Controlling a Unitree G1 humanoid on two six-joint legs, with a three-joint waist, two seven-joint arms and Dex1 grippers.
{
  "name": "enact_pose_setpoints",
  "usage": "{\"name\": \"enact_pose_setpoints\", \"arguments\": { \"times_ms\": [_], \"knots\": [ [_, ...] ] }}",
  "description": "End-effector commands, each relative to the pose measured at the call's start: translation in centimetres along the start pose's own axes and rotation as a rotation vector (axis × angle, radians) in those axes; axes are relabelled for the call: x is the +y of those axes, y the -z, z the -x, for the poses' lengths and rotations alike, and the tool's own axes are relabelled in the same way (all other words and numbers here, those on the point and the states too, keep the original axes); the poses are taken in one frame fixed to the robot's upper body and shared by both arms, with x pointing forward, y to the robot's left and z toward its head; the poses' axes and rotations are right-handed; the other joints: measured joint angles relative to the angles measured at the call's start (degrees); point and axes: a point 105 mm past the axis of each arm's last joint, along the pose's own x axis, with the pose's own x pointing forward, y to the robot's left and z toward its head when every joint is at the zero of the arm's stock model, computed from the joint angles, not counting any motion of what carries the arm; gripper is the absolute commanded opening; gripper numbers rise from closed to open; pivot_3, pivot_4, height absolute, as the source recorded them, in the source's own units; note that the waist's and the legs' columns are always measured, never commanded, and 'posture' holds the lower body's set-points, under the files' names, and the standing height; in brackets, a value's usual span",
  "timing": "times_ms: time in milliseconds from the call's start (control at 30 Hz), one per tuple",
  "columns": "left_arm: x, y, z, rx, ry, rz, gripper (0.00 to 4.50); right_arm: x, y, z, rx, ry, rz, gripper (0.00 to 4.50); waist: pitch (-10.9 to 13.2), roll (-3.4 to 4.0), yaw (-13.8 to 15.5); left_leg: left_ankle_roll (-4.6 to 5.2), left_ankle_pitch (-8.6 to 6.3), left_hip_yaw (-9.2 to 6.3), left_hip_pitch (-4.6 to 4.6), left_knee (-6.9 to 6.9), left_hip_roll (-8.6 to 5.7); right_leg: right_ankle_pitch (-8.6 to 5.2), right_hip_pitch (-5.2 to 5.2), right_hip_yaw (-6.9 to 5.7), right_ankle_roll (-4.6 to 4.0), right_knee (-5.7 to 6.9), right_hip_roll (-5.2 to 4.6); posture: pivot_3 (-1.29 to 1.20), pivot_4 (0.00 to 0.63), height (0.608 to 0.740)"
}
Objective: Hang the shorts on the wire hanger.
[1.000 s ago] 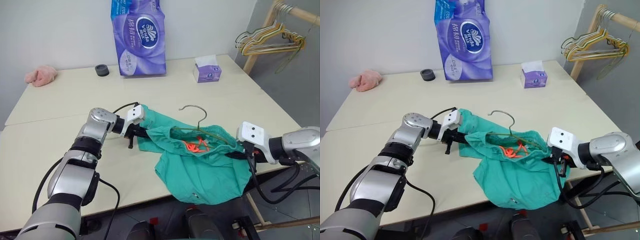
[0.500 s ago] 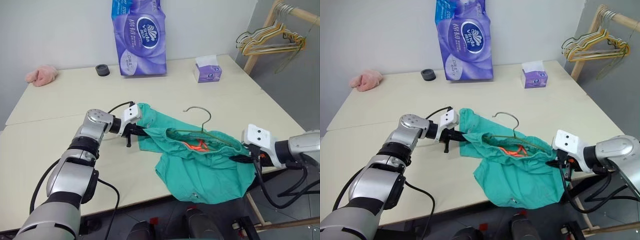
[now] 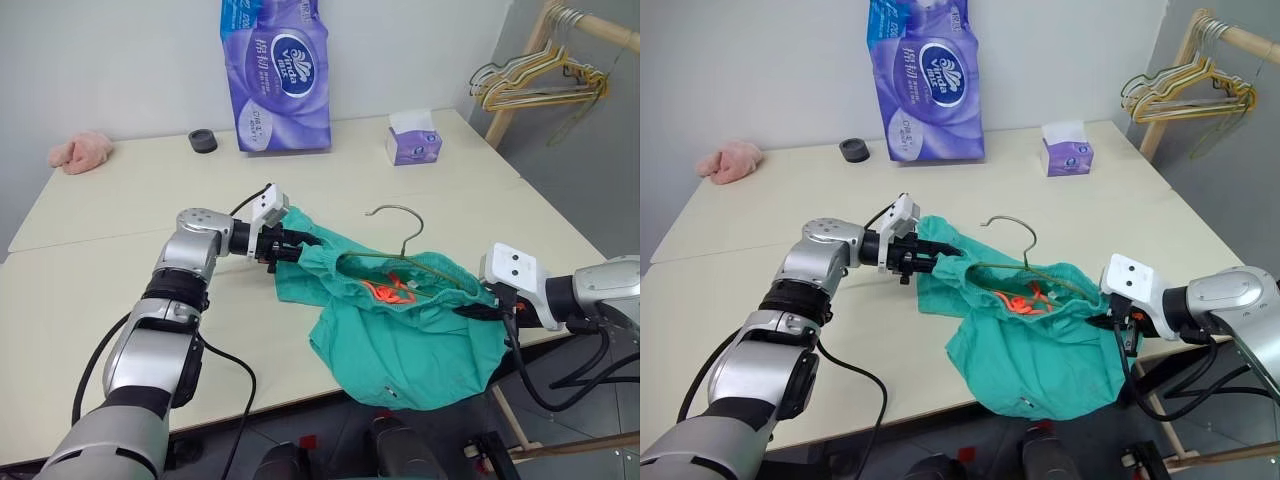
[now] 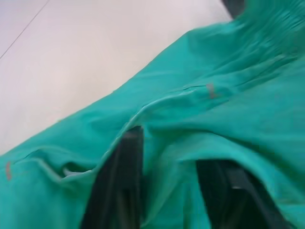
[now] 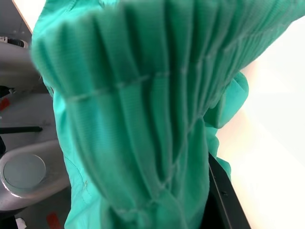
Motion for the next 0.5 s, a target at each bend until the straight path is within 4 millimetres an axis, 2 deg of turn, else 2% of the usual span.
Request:
{"name": "enact_pose_setpoints", "arguments": {
  "times_ms": [33, 133, 267, 300, 367, 433, 500],
  "knots": [
    [-0.9, 0.2, 1.5, 0.041, 0.022, -0.059, 3.00, -0.4, -0.7, 0.4, -0.025, 0.026, 0.027, 0.00, 0.00, 0.00, -0.01, 0.00, 0.00, 0.00, 0.01, 0.00, 0.00, 0.00, 0.00, 0.00, 0.00, 0.00, 0.00, -0.26, 0.085, 0.740],
    [-0.5, 0.7, 2.6, 0.069, -0.035, -0.087, 3.86, -0.6, -0.8, 0.5, -0.039, 0.036, 0.010, 0.00, 0.00, 0.00, -0.02, -0.01, 0.00, -0.01, 0.02, -0.04, 0.01, 0.00, 0.00, 0.01, 0.00, 0.00, 0.00, -0.26, 0.082, 0.740],
    [1.3, -1.0, 3.9, 0.001, -0.169, -0.083, 3.86, -0.6, -0.7, 0.7, -0.063, 0.051, -0.039, 0.00, 0.00, -0.01, 0.68, -0.01, 0.00, -0.02, 0.00, 0.05, -0.01, 0.01, 0.04, -0.01, 0.00, -0.03, -0.05, -0.26, 0.083, 0.740],
    [1.8, -2.0, 4.4, -0.032, -0.208, -0.083, 3.86, -0.7, -0.7, 1.1, -0.085, 0.066, -0.080, 0.00, 0.00, -0.01, 0.86, -0.01, 0.00, -0.02, 0.00, 0.07, -0.06, 0.01, 0.05, -0.01, 0.00, -0.03, -0.10, -0.26, 0.086, 0.740],
    [2.0, -3.0, 5.0, -0.067, -0.236, -0.085, 3.86, -0.8, -0.6, 1.6, -0.111, 0.094, -0.132, 0.00, -0.01, -0.04, 1.13, -0.01, 0.00, -0.04, -0.02, 0.07, -0.06, 0.01, 0.05, -0.02, 0.00, -0.03, -0.10, -0.26, 0.087, 0.740],
    [1.6, -3.8, 4.9, -0.089, -0.216, -0.081, 3.86, -0.8, -0.3, 2.4, -0.148, 0.128, -0.226, 0.00, -0.01, -0.04, 1.35, 0.00, 0.00, -0.03, -0.01, 0.05, -0.06, 0.01, 0.04, -0.01, 0.00, -0.02, -0.10, -0.27, 0.092, 0.740],
    [0.2, -4.7, 3.8, -0.108, -0.135, -0.089, 3.86, -0.6, 1.1, 3.6, -0.160, 0.178, -0.368, 0.00, 0.00, -0.03, 1.50, 0.00, 0.00, -0.02, -0.01, 0.03, -0.06, 0.01, 0.04, 0.00, 0.00, 0.00, -0.10, -0.28, 0.102, 0.740]
  ]
}}
